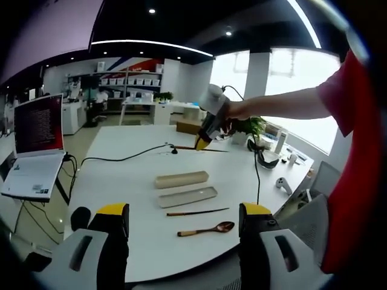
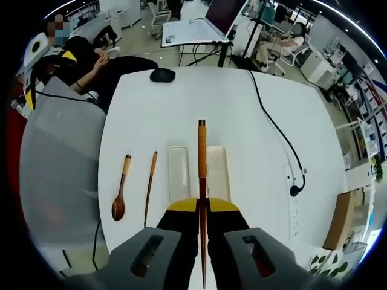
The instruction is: Arrange the utensils inside the cutlery case until each visible utensil rests in its matching compartment.
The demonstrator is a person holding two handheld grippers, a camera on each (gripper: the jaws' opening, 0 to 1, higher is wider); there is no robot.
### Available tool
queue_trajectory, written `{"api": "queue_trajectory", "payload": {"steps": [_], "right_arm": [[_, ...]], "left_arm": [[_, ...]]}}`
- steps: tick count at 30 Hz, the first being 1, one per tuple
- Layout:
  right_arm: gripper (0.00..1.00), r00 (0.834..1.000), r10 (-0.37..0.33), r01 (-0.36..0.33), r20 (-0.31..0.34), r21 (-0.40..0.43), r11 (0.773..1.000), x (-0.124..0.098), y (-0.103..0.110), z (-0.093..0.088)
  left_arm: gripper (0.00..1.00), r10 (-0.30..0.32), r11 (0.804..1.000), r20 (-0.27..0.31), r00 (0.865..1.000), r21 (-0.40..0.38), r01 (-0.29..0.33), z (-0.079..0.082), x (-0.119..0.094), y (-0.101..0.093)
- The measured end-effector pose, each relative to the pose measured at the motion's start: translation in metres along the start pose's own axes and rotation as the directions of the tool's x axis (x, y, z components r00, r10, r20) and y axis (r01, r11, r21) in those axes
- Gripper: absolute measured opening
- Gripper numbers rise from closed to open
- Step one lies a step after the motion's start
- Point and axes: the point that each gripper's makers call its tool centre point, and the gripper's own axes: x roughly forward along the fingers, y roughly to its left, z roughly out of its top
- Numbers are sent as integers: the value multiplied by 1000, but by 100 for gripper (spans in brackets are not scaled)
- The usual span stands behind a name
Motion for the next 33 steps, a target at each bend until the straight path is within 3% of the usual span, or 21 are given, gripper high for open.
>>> {"api": "queue_trajectory", "payload": {"steps": [14, 21, 25, 33], "right_arm": [[0, 1000, 18, -18, -4, 2, 1000, 26, -14, 6], [0, 1000, 6, -6, -10, -39, 999, 38, -38, 7], [0, 999, 41, -41, -15, -11, 999, 39, -44, 10], [0, 999, 35, -35, 15, 24, 999, 53, -57, 17]], "left_arm": [[75, 5, 1000, -30, 1000, 5, -5, -10, 5, 4], [75, 11, 1000, -37, 999, -8, -11, -14, 5, 9], [75, 9, 1000, -52, 999, -2, -9, -16, 7, 12], [75, 10, 1000, -59, 998, -4, -11, -17, 11, 17]]}}
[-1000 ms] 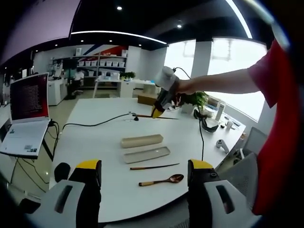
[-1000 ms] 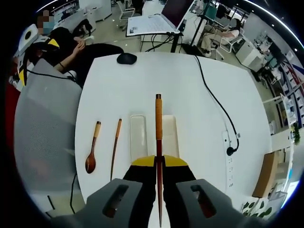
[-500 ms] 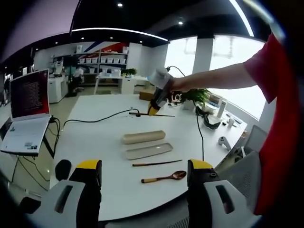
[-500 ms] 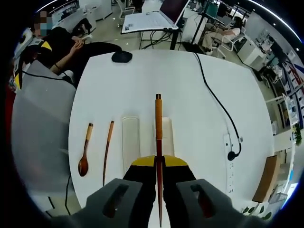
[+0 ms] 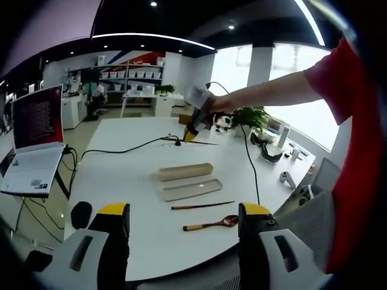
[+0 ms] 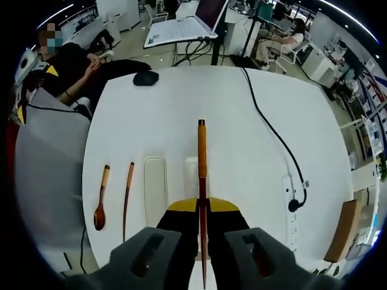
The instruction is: Arrange the utensils inside the cutlery case until each visible utensil rests in its matching compartment.
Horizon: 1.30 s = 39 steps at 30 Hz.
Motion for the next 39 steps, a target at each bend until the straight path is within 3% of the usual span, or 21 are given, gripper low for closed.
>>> {"api": "queue_trajectory", "payload": {"steps": [10, 27, 39], "right_arm": [[0, 1000, 9, -9, -15, 14, 1000, 28, -1, -12], [0, 999, 22, -21, -32, 46, 999, 56, -8, -26], [0, 999, -1, 3, -37, 66, 998, 85, -9, -46]], "left_arm": [[74, -1, 1000, -22, 1000, -7, 1, -8, 2, 1], [74, 18, 1000, -35, 999, -21, -19, -13, 0, 8], [74, 22, 1000, -51, 998, -18, -23, -19, 4, 10]]}}
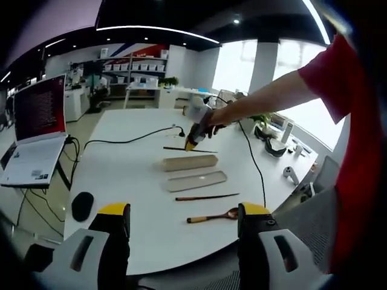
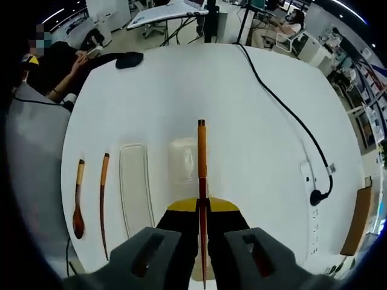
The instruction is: Arrange the utensils inside the cutlery case until each visible utensil rests in its matching compartment.
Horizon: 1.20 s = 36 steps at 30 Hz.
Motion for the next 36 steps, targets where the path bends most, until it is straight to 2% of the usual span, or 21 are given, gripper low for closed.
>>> {"api": "queue_trajectory", "payload": {"steps": [3, 8, 13, 21, 31, 36], "right_arm": [[0, 1000, -2, 2, -6, -12, 1000, 5, -1, -5], [0, 1000, 6, -7, 15, 6, 1000, 9, -1, -4], [0, 1000, 2, -1, 25, -45, 999, 14, -1, -2], [0, 1000, 21, -21, 6, -38, 999, 19, 12, -7], [0, 1000, 26, -27, -11, -45, 999, 27, 13, -13], [1, 1000, 18, -18, -22, -32, 999, 31, 14, -17]], "left_arm": [[74, 1, 1000, -2, 1000, -4, -1, -1, 1, 1], [74, 4, 1000, -7, 1000, 0, -4, -1, 2, 1], [74, 7, 1000, -12, 1000, 4, -7, -2, 3, 2], [74, 14, 1000, -10, 1000, 7, -14, -3, 3, 2], [75, 9, 1000, 13, 1000, 5, -9, 3, 2, -1], [71, 29, 999, 44, 999, 33, -31, 11, -3, 1]]}}
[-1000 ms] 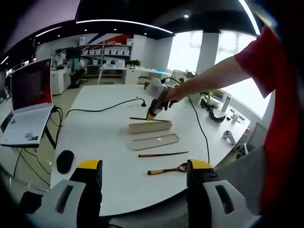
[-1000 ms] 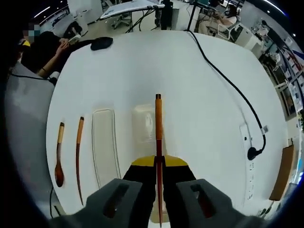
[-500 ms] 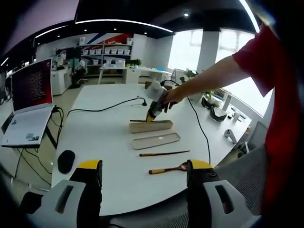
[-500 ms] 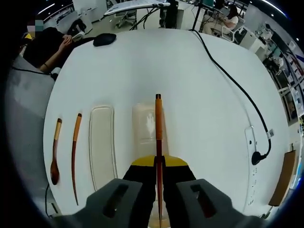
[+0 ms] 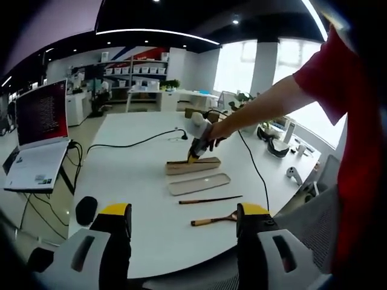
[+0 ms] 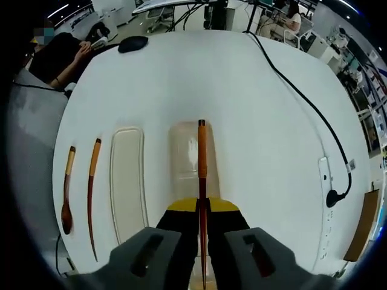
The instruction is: Arrange the utensils inside the cutlery case until each visible utensil rests in its matching compartment.
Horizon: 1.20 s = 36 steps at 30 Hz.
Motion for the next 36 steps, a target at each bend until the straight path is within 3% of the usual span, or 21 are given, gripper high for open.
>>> {"api": "queue_trajectory", "payload": {"steps": [29, 36], "right_arm": [[1, 999, 14, -12, -34, 52, 999, 18, -2, -6], [5, 1000, 7, -5, -26, 61, 998, 9, 0, -3]], "left_arm": [[71, 14, 1000, -13, 1000, 5, -14, 1, -6, 2], [71, 22, 1000, -11, 1000, 1, -22, 2, -7, 3]]}}
